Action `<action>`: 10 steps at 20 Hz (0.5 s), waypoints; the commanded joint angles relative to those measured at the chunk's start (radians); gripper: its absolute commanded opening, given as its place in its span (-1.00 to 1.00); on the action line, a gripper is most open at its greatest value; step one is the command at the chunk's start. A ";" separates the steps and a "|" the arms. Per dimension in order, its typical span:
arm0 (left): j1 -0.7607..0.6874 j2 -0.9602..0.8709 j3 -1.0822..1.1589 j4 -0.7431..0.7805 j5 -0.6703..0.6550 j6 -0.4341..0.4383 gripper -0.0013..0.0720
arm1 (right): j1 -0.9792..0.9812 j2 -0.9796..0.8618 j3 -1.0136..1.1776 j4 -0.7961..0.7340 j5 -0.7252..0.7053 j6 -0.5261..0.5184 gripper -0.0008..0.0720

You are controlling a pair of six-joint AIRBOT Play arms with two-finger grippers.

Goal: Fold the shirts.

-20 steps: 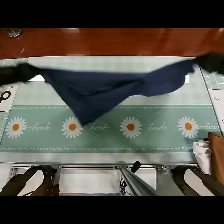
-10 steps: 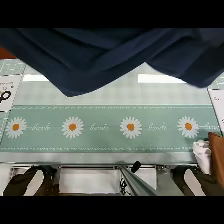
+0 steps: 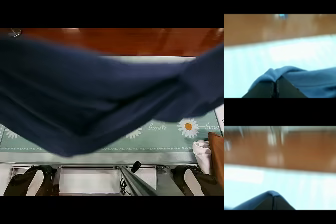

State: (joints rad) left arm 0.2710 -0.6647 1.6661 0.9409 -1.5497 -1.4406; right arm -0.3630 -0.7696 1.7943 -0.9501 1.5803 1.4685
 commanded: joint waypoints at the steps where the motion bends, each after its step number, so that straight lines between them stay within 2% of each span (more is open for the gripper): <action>1: 0.000 0.022 -0.233 0.017 -0.134 -0.043 -0.87 | 0.006 -0.051 -0.072 -0.107 0.273 0.009 -0.92; 3: 0.000 0.032 -0.438 0.017 -0.103 -0.033 -0.87 | 0.006 -0.073 -0.214 -0.160 0.265 -0.001 -0.92; 5: -0.011 0.029 -0.634 0.015 -0.004 -0.016 -0.87 | 0.012 -0.105 -0.401 -0.166 0.229 -0.012 -0.92; 7: -0.039 0.012 -0.779 -0.040 0.152 -0.009 -0.87 | 0.055 -0.161 -0.567 -0.200 0.134 -0.012 -0.92; 10: -0.124 -0.069 -0.869 -0.069 0.376 0.027 -0.87 | 0.131 -0.325 -0.636 -0.211 -0.087 -0.035 -0.92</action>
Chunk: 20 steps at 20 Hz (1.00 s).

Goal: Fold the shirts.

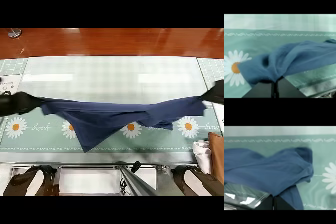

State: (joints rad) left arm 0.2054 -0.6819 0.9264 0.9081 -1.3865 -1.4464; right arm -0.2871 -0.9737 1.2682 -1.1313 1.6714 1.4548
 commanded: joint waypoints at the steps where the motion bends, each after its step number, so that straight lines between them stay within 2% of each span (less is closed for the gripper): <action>1: -0.093 -0.093 -0.137 -0.037 0.293 0.052 -0.87 | 0.072 -0.182 -0.110 -0.029 -0.291 -0.022 -0.92; 3: -0.171 -0.201 -0.140 -0.037 0.463 0.087 -0.87 | 0.098 -0.305 -0.110 0.017 -0.519 0.008 -0.92; 5: -0.235 -0.333 -0.139 -0.037 0.558 0.104 -0.87 | 0.097 -0.408 -0.110 0.153 -0.664 0.031 -0.92; 7: -0.273 -0.470 -0.139 -0.037 0.555 0.103 -0.87 | 0.097 -0.481 -0.110 0.255 -0.735 0.030 -0.91; 8: -0.288 -0.536 -0.139 -0.037 0.536 0.103 -0.87 | 0.097 -0.505 -0.110 0.276 -0.749 0.029 -0.72; 9: -0.297 -0.592 -0.139 -0.037 0.510 0.103 -0.87 | 0.097 -0.519 -0.110 0.276 -0.753 0.024 -0.50; 11: -0.305 -0.659 -0.139 -0.037 0.470 0.104 -0.87 | 0.092 -0.523 -0.109 0.269 -0.752 -0.042 -0.09; 12: -0.305 -0.671 -0.139 -0.037 0.459 0.112 -0.87 | 0.082 -0.517 -0.105 0.270 -0.736 -0.080 0.18; 13: -0.304 -0.668 -0.139 -0.037 0.458 0.127 -0.87 | 0.071 -0.509 -0.096 0.270 -0.710 -0.115 0.32; 15: -0.304 -0.651 -0.138 -0.037 0.459 0.130 -0.87 | 0.040 -0.480 -0.082 0.269 -0.646 -0.167 0.36; 17: -0.304 -0.636 -0.138 -0.037 0.458 0.130 -0.87 | 0.013 -0.449 -0.082 0.245 -0.576 -0.177 0.36; 20: -0.304 -0.633 -0.138 -0.037 0.458 0.129 -0.87 | 0.022 -0.444 -0.094 0.209 -0.395 -0.193 0.36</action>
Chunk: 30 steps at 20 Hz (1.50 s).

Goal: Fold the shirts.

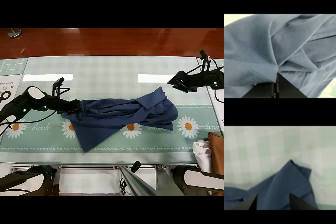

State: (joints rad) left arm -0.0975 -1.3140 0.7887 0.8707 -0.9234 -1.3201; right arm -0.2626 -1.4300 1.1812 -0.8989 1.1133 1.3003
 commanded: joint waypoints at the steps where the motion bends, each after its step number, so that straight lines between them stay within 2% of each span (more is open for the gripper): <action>1: -0.002 -0.001 0.000 0.000 -0.005 0.003 -0.87 | 0.022 0.012 -0.023 -0.028 0.195 -0.044 0.35; 3: -0.002 -0.001 0.000 0.000 -0.005 0.003 -0.87 | 0.117 0.012 -0.068 -0.044 0.177 -0.014 0.33; 6: -0.002 0.000 0.000 0.000 -0.011 0.003 -0.87 | 0.287 0.012 -0.086 -0.144 0.073 -0.014 0.34; 10: -0.002 -0.001 0.000 0.001 -0.015 0.003 -0.87 | 0.385 0.012 -0.086 -0.143 0.010 0.022 0.34; 14: -0.003 -0.001 0.000 0.000 -0.002 0.004 -0.87 | 0.475 0.012 -0.086 -0.319 -0.059 0.042 0.38; 18: -0.003 -0.001 0.000 0.000 -0.002 0.024 -0.87 | 0.536 0.007 -0.086 -0.441 -0.173 0.125 0.39; 26: -0.003 -0.001 0.000 0.000 -0.002 0.026 -0.87 | 0.546 -0.089 -0.086 -0.529 -0.180 0.185 0.37; 27: -0.003 -0.001 0.000 0.000 -0.002 0.026 -0.87 | 0.546 -0.101 -0.086 -0.529 -0.179 0.189 0.22; 28: -0.003 -0.001 0.000 0.000 -0.002 0.026 -0.87 | 0.546 -0.106 -0.086 -0.536 -0.180 0.189 -0.21; 29: -0.003 -0.001 0.000 0.000 -0.002 0.026 -0.87 | 0.546 -0.105 -0.085 -0.556 -0.179 0.189 -0.77; 30: -0.003 0.000 0.000 0.000 -0.002 0.026 -0.87 | 0.545 -0.100 -0.076 -0.584 -0.172 0.191 -0.92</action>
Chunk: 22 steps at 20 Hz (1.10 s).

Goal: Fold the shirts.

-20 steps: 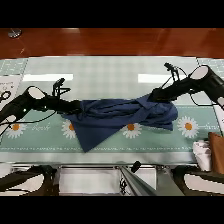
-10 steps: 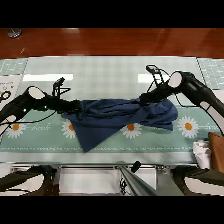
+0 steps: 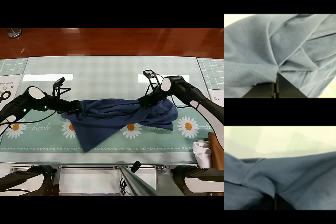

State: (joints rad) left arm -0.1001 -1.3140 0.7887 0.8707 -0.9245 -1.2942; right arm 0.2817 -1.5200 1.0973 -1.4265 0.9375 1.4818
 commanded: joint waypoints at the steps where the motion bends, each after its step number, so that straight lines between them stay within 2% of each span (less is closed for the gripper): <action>1: 0.000 0.000 0.000 0.000 0.000 0.000 -0.87 | 0.000 -0.001 0.026 -0.095 0.013 0.011 -0.92; 4: 0.000 0.000 0.000 0.000 0.001 0.000 -0.87 | 0.001 0.050 0.127 -0.229 0.014 0.012 -0.92; 6: 0.000 0.000 0.000 0.000 0.001 0.000 -0.87 | 0.000 0.074 0.220 -0.299 -0.050 0.051 -0.92; 9: 0.000 0.002 0.000 -0.004 0.000 0.000 -0.87 | 0.001 0.060 0.320 -0.289 -0.155 0.102 -0.92; 14: 0.002 0.093 0.023 -0.019 0.001 0.021 -0.87 | 0.001 0.069 0.354 -0.272 -0.147 0.108 -0.93; 17: 0.016 0.273 0.164 -0.015 0.028 0.026 -0.87 | 0.000 0.162 0.432 -0.347 -0.151 0.108 -0.93; 22: 0.089 0.549 0.586 -0.015 0.195 0.026 -0.87 | 0.001 0.397 0.624 -0.390 -0.151 0.108 -0.93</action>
State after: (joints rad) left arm -0.0479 -0.9035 1.1637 0.8543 -0.8333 -1.2709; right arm 0.2817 -1.2388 1.6249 -1.7878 0.7887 1.5883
